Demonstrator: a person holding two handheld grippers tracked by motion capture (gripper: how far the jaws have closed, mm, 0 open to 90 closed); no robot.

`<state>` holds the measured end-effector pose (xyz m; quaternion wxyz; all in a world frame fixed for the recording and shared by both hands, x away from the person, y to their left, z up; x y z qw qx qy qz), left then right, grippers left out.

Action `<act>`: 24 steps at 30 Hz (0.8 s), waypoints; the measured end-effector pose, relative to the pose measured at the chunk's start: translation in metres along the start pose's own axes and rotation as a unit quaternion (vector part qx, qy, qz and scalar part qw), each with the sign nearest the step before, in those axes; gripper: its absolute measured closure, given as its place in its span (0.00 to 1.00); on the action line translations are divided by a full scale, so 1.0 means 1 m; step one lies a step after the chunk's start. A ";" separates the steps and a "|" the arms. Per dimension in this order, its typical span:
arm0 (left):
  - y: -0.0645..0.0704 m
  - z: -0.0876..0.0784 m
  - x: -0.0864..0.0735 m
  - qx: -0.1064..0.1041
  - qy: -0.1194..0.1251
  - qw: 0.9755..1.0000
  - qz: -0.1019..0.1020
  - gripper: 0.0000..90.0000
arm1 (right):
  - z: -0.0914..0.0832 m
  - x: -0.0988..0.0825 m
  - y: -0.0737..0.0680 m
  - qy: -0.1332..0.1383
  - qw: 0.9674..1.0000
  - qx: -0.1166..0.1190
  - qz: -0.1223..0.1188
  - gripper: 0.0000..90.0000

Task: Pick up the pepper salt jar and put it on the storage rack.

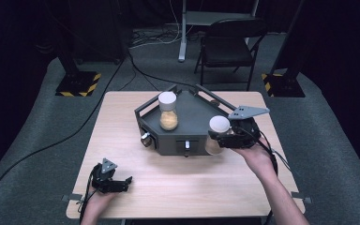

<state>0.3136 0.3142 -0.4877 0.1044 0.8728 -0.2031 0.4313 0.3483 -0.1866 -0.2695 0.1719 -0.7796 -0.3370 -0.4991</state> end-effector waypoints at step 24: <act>0.000 0.000 0.000 0.000 0.000 1.000 0.000 0.02 | 0.028 0.054 0.012 0.008 0.999 -0.032 -0.001 0.37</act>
Point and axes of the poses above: each handheld gripper's, and its own axes: z roughly forward along the jaws, x roughly out of its top, y roughly to its right, the point moved 7 cm from there along z, roughly forward along the jaws, and after that the axes turned 6 degrees about y, right-handed, at the moved point
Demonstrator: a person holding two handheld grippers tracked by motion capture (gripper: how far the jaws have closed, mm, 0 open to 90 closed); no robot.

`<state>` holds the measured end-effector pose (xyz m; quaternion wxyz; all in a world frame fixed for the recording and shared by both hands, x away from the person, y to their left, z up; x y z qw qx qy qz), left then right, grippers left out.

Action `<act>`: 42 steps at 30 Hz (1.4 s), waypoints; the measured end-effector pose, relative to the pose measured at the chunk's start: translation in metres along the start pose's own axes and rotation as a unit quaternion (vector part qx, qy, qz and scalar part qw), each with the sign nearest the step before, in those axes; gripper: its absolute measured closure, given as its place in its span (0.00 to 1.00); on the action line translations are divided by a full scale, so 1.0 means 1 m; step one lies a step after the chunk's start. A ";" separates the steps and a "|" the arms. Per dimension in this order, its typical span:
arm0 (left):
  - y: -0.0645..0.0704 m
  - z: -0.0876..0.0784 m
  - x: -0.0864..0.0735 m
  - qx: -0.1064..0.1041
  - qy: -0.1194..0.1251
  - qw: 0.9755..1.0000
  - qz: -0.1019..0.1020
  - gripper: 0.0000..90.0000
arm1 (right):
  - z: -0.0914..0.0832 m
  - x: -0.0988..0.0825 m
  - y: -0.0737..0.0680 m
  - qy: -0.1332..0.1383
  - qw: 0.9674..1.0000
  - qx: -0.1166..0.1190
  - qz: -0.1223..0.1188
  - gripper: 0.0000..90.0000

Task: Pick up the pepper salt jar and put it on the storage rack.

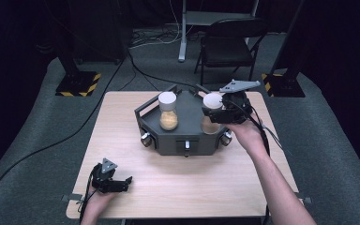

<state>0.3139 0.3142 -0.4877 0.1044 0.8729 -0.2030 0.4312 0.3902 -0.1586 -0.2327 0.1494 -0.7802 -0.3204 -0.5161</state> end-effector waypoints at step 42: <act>0.000 0.000 0.000 0.000 0.000 1.000 0.000 0.02 | 0.060 -0.006 0.026 -0.012 0.995 -0.053 0.085 0.14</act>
Point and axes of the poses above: each handheld gripper's, and its own axes: z roughly forward along the jaws, x roughly out of its top, y roughly to its right, the point moved 7 cm from there along z, roughly forward along the jaws, and after that the axes turned 6 degrees about y, right-handed, at the moved point
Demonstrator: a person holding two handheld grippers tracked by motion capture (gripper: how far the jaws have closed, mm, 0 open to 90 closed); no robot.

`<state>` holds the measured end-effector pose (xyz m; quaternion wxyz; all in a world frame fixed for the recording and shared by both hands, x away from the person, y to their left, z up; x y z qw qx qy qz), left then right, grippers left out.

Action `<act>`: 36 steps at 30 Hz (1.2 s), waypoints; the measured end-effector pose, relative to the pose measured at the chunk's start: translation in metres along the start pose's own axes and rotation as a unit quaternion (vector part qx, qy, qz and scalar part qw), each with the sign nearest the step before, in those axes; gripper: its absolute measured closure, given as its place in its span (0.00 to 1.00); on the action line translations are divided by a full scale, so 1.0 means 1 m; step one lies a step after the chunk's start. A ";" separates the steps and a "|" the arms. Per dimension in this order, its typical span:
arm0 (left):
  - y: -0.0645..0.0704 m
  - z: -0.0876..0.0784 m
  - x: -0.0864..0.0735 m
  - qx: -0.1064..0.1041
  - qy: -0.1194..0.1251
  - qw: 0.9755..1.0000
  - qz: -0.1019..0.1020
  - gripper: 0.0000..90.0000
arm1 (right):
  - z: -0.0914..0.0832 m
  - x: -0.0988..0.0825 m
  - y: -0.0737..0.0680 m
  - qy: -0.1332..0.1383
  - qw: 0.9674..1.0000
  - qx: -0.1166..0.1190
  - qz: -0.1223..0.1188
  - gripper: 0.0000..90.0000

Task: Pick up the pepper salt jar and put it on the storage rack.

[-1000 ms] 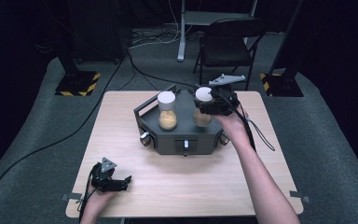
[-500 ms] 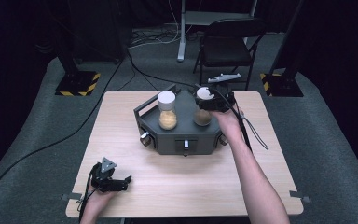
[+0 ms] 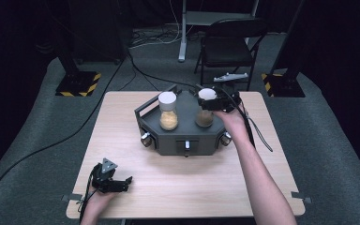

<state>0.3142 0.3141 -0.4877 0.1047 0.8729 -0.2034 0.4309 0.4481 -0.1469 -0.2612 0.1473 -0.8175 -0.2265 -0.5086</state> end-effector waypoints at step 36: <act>-0.001 0.003 0.002 -0.001 -0.002 1.000 0.002 0.01 | -0.104 -0.132 0.040 0.032 0.998 -0.047 -0.004 0.00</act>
Point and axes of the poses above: each handheld gripper's, and its own axes: z roughly forward along the jaws, x roughly out of its top, y roughly to its right, the point moved 7 cm from there along z, roughly forward along the jaws, and after that the axes turned 6 degrees about y, right-handed, at the moved point
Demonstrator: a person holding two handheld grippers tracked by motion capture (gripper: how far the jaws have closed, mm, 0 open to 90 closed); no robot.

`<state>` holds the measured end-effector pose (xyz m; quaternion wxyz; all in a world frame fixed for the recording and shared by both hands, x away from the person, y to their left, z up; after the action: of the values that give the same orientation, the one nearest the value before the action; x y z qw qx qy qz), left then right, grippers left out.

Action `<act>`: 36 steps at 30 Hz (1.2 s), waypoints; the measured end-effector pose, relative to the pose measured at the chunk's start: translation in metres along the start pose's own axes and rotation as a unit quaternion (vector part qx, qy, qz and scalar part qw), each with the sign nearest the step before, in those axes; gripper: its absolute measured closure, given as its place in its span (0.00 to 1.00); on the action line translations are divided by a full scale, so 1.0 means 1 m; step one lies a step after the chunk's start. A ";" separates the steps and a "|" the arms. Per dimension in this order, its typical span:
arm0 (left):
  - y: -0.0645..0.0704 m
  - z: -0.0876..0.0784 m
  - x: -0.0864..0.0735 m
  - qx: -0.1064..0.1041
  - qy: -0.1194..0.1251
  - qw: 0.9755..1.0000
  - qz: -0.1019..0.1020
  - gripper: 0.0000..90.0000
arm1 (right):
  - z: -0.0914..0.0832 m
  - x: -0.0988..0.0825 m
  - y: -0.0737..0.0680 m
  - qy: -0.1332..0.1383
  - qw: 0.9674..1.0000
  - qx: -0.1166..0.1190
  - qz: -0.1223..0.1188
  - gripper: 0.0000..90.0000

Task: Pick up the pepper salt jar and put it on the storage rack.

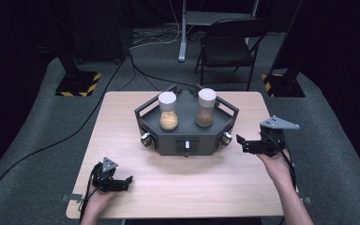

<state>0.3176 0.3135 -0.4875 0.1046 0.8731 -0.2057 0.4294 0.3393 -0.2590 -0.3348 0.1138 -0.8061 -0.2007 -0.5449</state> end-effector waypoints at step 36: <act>0.002 0.001 0.001 0.008 -0.001 1.000 -0.006 0.00 | 0.005 -0.151 0.039 -0.090 0.993 -0.025 0.073 0.00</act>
<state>0.3181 0.3109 -0.4874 0.0993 0.8756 -0.1973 0.4295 0.3117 -0.3218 -0.4749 0.1151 -0.8670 -0.1370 -0.4651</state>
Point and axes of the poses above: each handheld gripper's, and its own axes: z roughly forward along the jaws, x roughly out of its top, y roughly to its right, the point moved 7 cm from there along z, roughly forward along the jaws, and after that the axes turned 6 degrees about y, right-handed, at the moved point
